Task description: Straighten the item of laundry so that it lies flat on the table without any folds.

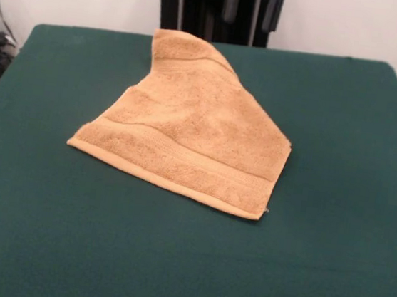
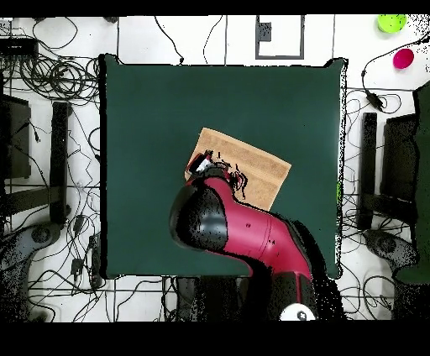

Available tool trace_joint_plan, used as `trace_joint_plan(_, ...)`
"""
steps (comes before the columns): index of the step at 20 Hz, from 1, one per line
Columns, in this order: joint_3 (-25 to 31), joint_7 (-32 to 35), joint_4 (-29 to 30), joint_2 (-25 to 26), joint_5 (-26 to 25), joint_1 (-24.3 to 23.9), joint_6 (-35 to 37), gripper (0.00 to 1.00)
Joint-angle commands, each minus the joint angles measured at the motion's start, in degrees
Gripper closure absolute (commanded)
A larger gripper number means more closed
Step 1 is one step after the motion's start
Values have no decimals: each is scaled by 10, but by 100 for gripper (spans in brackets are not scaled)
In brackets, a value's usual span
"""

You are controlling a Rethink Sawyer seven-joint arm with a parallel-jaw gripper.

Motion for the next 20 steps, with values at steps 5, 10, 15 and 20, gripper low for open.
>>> trace_joint_plan(5,89,121,16,114,31,13,-84,0)
trace_joint_plan(10,113,114,-23,167,21,0,-140,0)
trace_joint_plan(15,97,81,-87,199,28,1,-124,0)
trace_joint_plan(20,48,46,-156,195,36,12,-43,0)
